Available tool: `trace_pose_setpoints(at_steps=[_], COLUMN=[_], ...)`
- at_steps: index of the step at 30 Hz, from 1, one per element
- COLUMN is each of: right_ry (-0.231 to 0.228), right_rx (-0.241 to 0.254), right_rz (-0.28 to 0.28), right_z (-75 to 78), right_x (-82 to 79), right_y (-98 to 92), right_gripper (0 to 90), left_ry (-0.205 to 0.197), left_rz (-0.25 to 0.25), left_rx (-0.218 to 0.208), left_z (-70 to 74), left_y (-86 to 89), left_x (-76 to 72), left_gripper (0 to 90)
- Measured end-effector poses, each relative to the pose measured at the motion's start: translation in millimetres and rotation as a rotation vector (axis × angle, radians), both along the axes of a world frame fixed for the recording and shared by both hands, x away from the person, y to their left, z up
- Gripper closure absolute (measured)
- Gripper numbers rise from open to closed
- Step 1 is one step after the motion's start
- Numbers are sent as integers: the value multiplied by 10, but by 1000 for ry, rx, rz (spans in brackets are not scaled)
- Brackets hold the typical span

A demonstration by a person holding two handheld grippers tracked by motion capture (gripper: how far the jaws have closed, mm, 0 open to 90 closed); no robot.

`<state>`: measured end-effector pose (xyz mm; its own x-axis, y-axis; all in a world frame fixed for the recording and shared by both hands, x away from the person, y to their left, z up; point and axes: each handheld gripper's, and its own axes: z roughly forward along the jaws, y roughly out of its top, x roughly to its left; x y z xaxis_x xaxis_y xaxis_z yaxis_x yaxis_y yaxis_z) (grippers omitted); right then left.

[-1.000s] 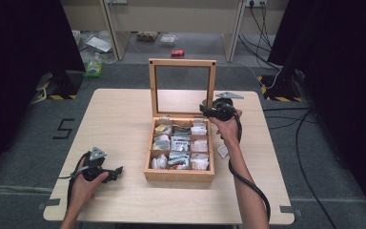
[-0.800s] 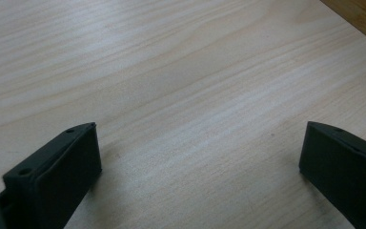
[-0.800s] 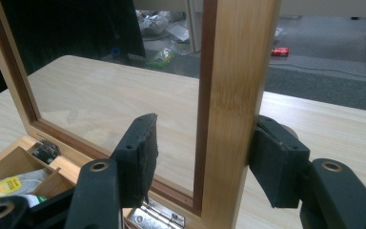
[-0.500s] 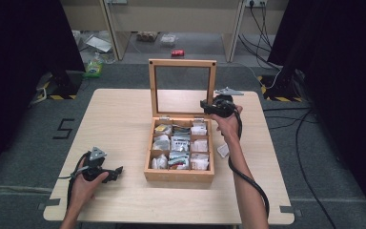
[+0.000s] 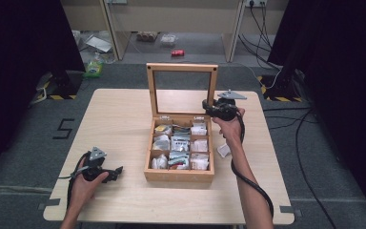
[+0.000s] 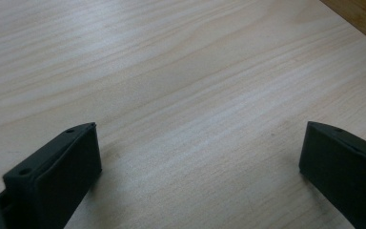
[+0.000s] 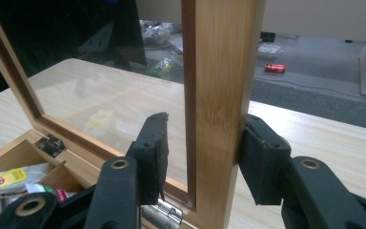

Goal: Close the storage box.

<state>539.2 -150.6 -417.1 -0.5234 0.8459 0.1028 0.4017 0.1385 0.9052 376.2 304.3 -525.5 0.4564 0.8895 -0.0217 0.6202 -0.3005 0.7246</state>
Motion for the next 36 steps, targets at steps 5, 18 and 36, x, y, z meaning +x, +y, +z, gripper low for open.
trace_pose_setpoints(at_steps=[5, 18, 36], right_ry=[-8, 5, -31], right_rx=[4, -33, -54], right_rz=[0, 14, 13], right_z=[1, 49, 11], right_x=[-63, -241, -387], right_y=[-6, -19, 30], right_gripper=[548, 536, 466], left_ry=[1, 0, 0], left_rz=[-1, 0, 1], left_rx=[2, 1, -1], left_z=[1, 1, 0], left_y=[1, 0, -2], left_x=[0, 0, -1], left_gripper=[0, 0, 0])
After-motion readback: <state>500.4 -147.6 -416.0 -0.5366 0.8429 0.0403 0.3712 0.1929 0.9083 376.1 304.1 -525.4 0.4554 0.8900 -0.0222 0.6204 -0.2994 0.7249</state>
